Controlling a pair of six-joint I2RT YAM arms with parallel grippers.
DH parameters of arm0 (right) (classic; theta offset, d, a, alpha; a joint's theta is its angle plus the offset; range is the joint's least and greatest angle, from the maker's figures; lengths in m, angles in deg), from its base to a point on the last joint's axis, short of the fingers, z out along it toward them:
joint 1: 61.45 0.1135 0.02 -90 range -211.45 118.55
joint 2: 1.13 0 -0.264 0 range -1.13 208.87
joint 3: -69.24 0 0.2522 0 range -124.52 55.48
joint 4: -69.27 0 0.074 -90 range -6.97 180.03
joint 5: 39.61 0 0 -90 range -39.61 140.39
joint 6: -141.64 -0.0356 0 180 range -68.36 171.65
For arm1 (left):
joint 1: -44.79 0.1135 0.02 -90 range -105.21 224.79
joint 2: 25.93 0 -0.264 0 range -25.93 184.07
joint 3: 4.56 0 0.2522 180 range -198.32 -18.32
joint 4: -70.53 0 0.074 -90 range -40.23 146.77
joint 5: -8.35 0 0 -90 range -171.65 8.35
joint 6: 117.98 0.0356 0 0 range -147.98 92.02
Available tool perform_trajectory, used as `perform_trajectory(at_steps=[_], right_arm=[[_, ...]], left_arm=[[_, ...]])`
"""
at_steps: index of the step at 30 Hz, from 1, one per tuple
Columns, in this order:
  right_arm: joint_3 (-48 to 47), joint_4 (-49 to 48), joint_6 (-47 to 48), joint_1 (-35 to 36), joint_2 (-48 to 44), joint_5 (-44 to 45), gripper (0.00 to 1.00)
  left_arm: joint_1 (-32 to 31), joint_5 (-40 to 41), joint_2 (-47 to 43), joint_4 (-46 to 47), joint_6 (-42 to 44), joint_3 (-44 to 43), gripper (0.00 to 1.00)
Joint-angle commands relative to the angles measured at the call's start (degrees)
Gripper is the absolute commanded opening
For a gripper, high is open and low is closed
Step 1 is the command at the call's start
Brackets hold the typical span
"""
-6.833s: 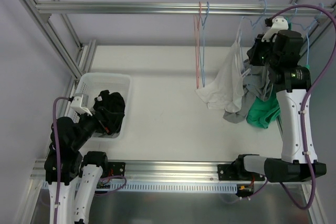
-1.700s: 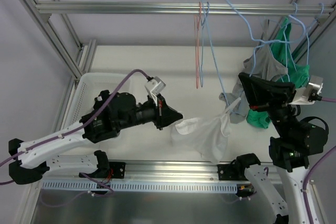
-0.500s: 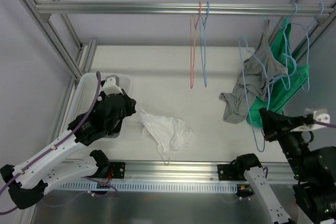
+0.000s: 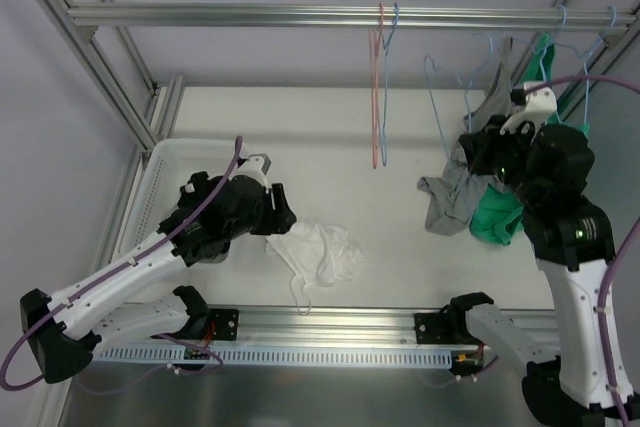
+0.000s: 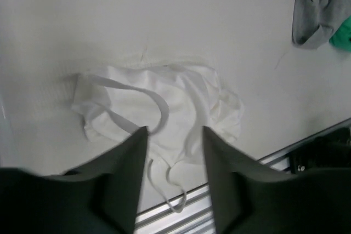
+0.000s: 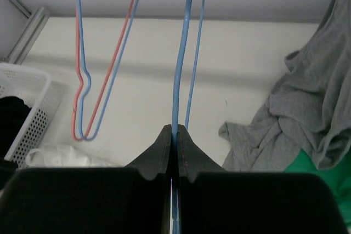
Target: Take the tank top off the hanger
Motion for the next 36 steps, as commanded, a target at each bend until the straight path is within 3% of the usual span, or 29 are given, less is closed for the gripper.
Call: perform_trajectory(at_steps=[1, 2, 3, 10, 12, 18, 25, 36], right_arm=[[-7.91, -8.18, 1.45, -0.22, 6.33, -0.65, 0.00], [-8.88, -8.71, 1.19, -0.22, 8.78, -1.26, 0.00], [-9.67, -8.98, 1.19, -0.14, 9.85, -1.70, 0.00], [-14.86, -10.56, 2.94, 0.74, 17.23, -5.05, 0.00], [-16.53, -10.56, 4.00, 1.01, 20.21, -3.47, 0.00], [-17.42, -9.77, 5.76, 4.59, 25.76, 3.54, 0.00], [-14.52, -10.12, 6.02, 9.09, 28.31, 11.99, 0.00], [-14.07, -12.05, 2.95, 13.84, 29.28, 8.93, 0.00]], left_arm=[[-1.14, -4.51, -3.04, 1.23, -0.41, 4.46, 0.57], [-1.23, -4.69, -3.83, 1.23, -0.50, 5.95, 0.93], [-1.23, -4.95, -5.92, 1.23, -0.58, 6.49, 0.99], [-1.23, -11.09, -15.43, 0.26, 3.09, 7.28, 0.99], [-1.23, -14.18, -16.05, -1.31, 4.07, 6.41, 0.99], [-1.32, -12.69, -18.33, -3.96, 5.39, 6.58, 0.99], [-1.49, -12.86, -15.97, -3.79, 5.30, 6.67, 0.99], [-7.11, -9.70, -11.59, -2.29, 4.51, 4.30, 0.99]])
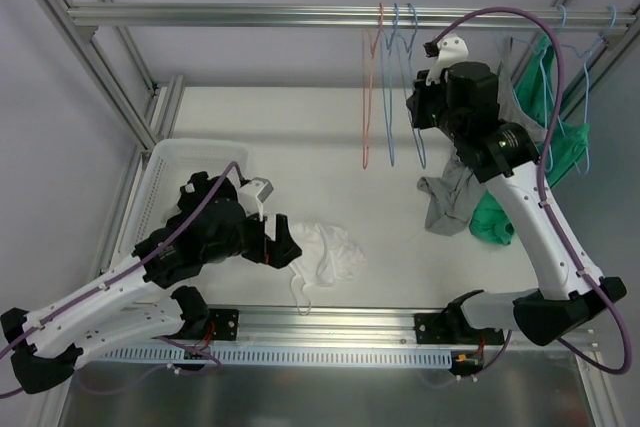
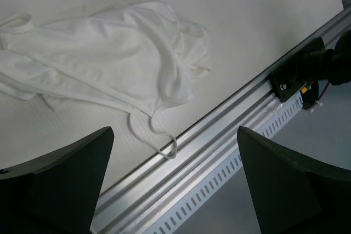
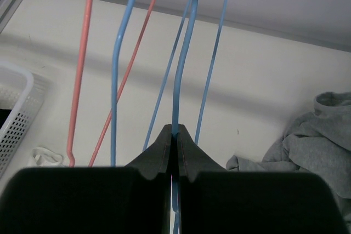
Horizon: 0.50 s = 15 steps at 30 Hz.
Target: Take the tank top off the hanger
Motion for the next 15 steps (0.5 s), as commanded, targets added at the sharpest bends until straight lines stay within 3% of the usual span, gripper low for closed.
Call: perform_trajectory(at_steps=[1, 3, 4, 6, 7, 8, 11, 12, 15], right_arm=[[0.07, -2.70, -1.73, 1.36, 0.17, -0.73, 0.00], [0.50, -2.70, -2.87, 1.36, -0.70, -0.39, 0.09], [0.94, -2.61, -3.22, 1.36, -1.50, -0.04, 0.36], [3.13, -2.70, -3.84, 1.36, -3.51, 0.67, 0.50], [4.10, -2.79, -4.19, 1.36, -6.05, 1.72, 0.66], [5.07, -2.79, -4.19, 1.18, -7.38, 2.25, 0.74], [9.20, -2.61, -2.97, 0.75, -13.79, 1.47, 0.77], [11.65, -2.52, -2.61, 0.66, -15.72, 1.55, 0.87], [15.44, -1.30, -2.17, 0.39, -24.24, 3.21, 0.99]], left_arm=[[-4.18, 1.97, 2.70, 1.56, 0.47, -3.22, 0.99], [-6.83, 4.07, 5.94, 2.61, 0.82, -3.93, 0.99], [-7.88, 5.04, 7.09, 2.70, 0.82, -4.71, 0.99], [-9.47, 6.45, 11.12, 2.96, 0.30, -5.33, 0.99], [-9.65, 7.15, 12.28, 2.97, -0.14, -5.51, 0.99], [-10.09, 8.11, 14.29, 2.97, -0.67, -5.43, 0.98], [-10.62, 11.81, 18.07, 3.84, -2.60, -4.81, 0.99], [-11.14, 13.21, 19.22, 4.54, -2.52, -4.55, 0.99], [-11.67, 13.05, 24.49, 7.79, -2.34, -4.54, 0.99]])
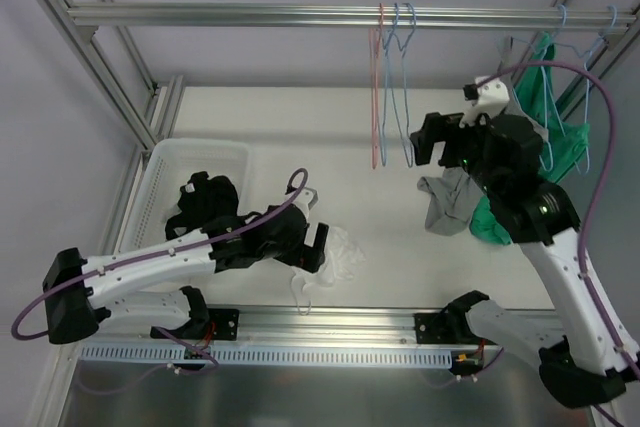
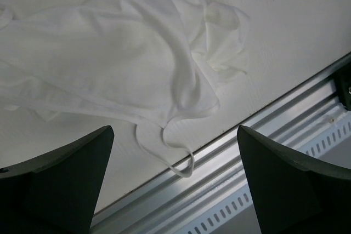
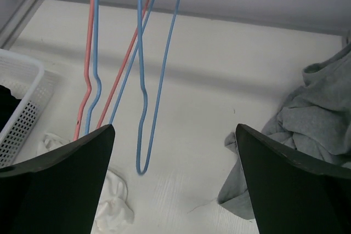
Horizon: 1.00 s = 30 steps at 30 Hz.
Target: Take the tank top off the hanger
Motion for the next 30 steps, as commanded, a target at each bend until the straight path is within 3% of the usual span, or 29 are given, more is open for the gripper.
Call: perform_trajectory(at_steps=[1, 9, 15, 16, 18, 19, 23, 30], right_arm=[[4.12, -0.36, 0.50, -0.50, -10.18, 2.59, 0.99], [15.29, 8.44, -4.50, -0.42, -34.24, -13.02, 1.00], [17.85, 10.98, -5.48, -0.50, -42.72, -21.22, 1.00], [17.76, 11.25, -5.57, -0.50, -43.85, -21.93, 1.00], [17.59, 11.60, -5.66, -0.50, -45.00, -23.16, 0.99], [17.50, 11.60, -5.74, -0.50, -46.31, -23.34, 0.99], [16.19, 13.09, -5.92, -0.50, -49.30, -22.46, 0.99], [13.55, 15.56, -5.57, -0.42, -51.68, -21.15, 0.99]], left_arm=[[-1.36, 3.69, 5.02, 4.95, -1.23, -1.29, 0.99], [-2.59, 16.25, 25.06, 5.40, -6.41, -5.24, 0.99], [-2.68, 20.65, 33.94, 5.32, -8.35, -8.67, 0.99], [-2.68, 20.48, 34.82, 5.40, -8.35, -9.46, 0.95], [-2.68, 19.87, 36.67, 5.49, -8.78, -9.73, 0.73], [-2.68, 19.87, 37.03, 5.49, -9.05, -9.64, 0.46], [-2.59, 23.02, 34.06, 5.23, -10.89, -7.63, 0.00], [-1.10, 29.09, 16.31, 3.47, -8.27, -5.24, 0.00]])
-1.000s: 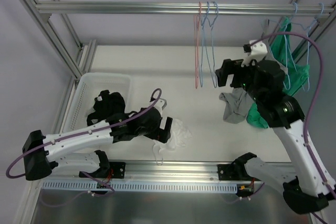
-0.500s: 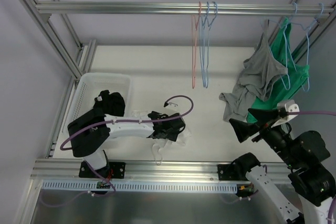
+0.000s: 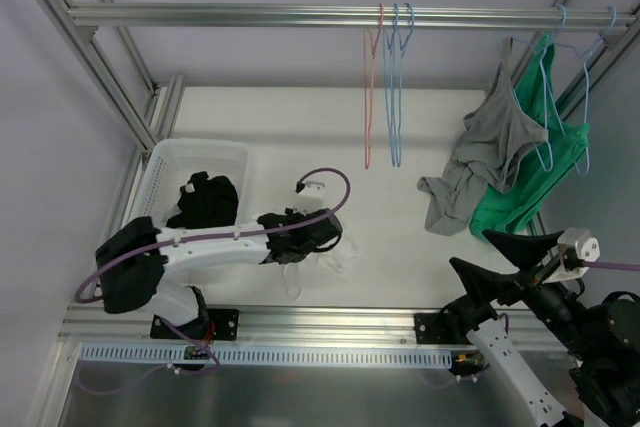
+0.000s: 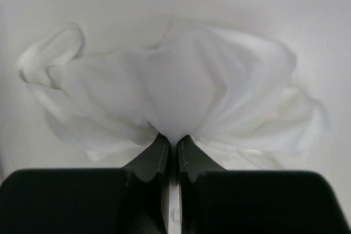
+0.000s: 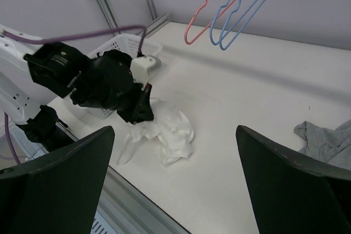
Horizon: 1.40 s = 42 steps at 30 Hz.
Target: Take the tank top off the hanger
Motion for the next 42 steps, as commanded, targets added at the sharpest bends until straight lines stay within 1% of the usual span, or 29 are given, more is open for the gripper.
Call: perform_trajectory(at_steps=[1, 2, 4, 6, 7, 10, 14, 15, 17, 18, 19, 20, 21, 22, 23, 24, 25, 26, 29, 33, 35, 36, 38, 39, 40, 42], right_arm=[[-1.69, 0.74, -0.22, -0.20, -1.07, 0.06, 1.00], [-1.52, 0.91, -0.04, -0.20, -1.07, 0.41, 0.99], [-1.34, 1.18, 0.14, -0.11, -1.07, 1.20, 0.99], [-1.16, 1.36, 0.14, -0.11, -1.16, 1.38, 1.00], [-1.16, 1.44, 0.14, -0.11, -1.24, 1.38, 0.99], [-1.25, 1.53, 0.14, -0.20, -1.42, 1.73, 0.99], [-1.78, 1.62, 0.67, -0.11, -1.07, 2.26, 1.00], [-1.86, 1.62, 0.75, -0.11, -0.72, 2.26, 0.99], [-2.13, 1.62, 0.75, -0.11, -0.10, 2.08, 0.99], [-2.13, 1.62, 0.84, -0.20, 0.07, 1.91, 1.00], [-2.04, 1.53, 0.75, -0.20, 0.25, 1.91, 0.99], [-1.95, 1.53, 0.84, -0.11, 0.25, 1.91, 0.99], [-1.87, 1.53, 0.75, -0.20, 0.34, 1.99, 1.00], [-1.78, 1.36, 0.75, -0.20, 0.25, 1.99, 1.00], [-1.52, 1.36, 0.67, -0.20, 0.25, 1.99, 0.99], [-1.43, 1.27, 0.67, -0.20, 0.25, 1.73, 1.00], [-1.34, 1.36, 0.67, -0.11, 0.25, 1.73, 1.00], [-1.16, 1.36, 0.58, -0.20, 0.16, 1.73, 1.00], [-0.90, 1.01, 0.14, -0.20, -0.10, 1.73, 1.00], [-0.37, 0.39, -0.30, -0.11, 0.34, 0.07, 0.99], [-0.02, 0.30, -0.30, -0.11, 1.04, -0.29, 1.00], [0.42, 0.39, -0.39, -0.20, 1.13, -0.90, 1.00], [0.95, 0.21, -0.74, -0.11, 1.39, -1.43, 0.99], [1.30, -0.05, -0.92, -0.20, 1.22, -1.96, 0.99], [2.26, -0.66, -1.09, -0.11, 1.13, -2.22, 1.00], [3.05, -1.19, -1.71, -0.20, 0.34, -2.40, 0.99]], left_arm=[[1.18, 6.54, -11.44, -0.79, 1.94, -1.09, 0.00], [1.44, 7.32, -15.11, -1.05, 4.22, -1.79, 0.00], [2.32, 7.86, -18.30, -2.46, 5.90, -4.25, 0.00], [5.21, 7.77, -22.52, -4.38, 8.19, -7.23, 0.00], [7.92, 7.42, -24.97, -4.92, 9.50, -8.12, 0.00], [11.80, 7.50, -28.67, -7.29, 11.61, -12.69, 0.00], [15.32, 10.93, -29.92, -12.29, 15.57, -21.64, 0.00], [16.90, 11.98, -29.57, -13.70, 16.01, -25.75, 0.00], [19.01, 14.44, -28.17, -18.34, 16.54, -29.90, 0.00], [20.41, 14.97, -27.64, -19.94, 16.46, -33.49, 0.00], [23.47, 15.85, -26.59, -21.95, 15.85, -35.09, 0.00], [25.33, 15.68, -26.32, -25.37, 14.71, -36.42, 0.00], [27.44, 15.25, -26.31, -26.53, 14.18, -37.73, 0.00], [32.33, 14.46, -26.49, -27.15, 13.82, -37.83, 0.00], [34.99, 10.88, -27.62, -27.33, 13.30, -37.40, 0.00], [37.37, 9.11, -28.33, -27.34, 12.94, -36.18, 0.00], [41.13, 7.78, -29.20, -27.25, 12.59, -35.38, 0.00], [42.48, 5.25, -29.30, -27.34, 12.15, -34.42, 0.00], [45.29, 2.25, -28.69, -27.25, 9.78, -29.33, 0.00], [49.16, -1.79, -28.16, -26.81, 4.25, -19.50, 0.00], [51.01, -4.17, -27.63, -23.75, 3.53, -16.32, 0.00], [53.28, -7.23, -27.20, -22.25, 3.54, -13.17, 0.00], [56.27, -11.72, -25.09, -17.33, 3.80, -10.43, 0.00], [59.42, -14.09, -24.12, -15.84, 3.80, -7.98, 0.00], [60.84, -18.64, -22.03, -14.43, 3.45, -6.91, 0.00], [63.05, -21.31, -20.34, -12.22, 2.83, -4.36, 0.00]])
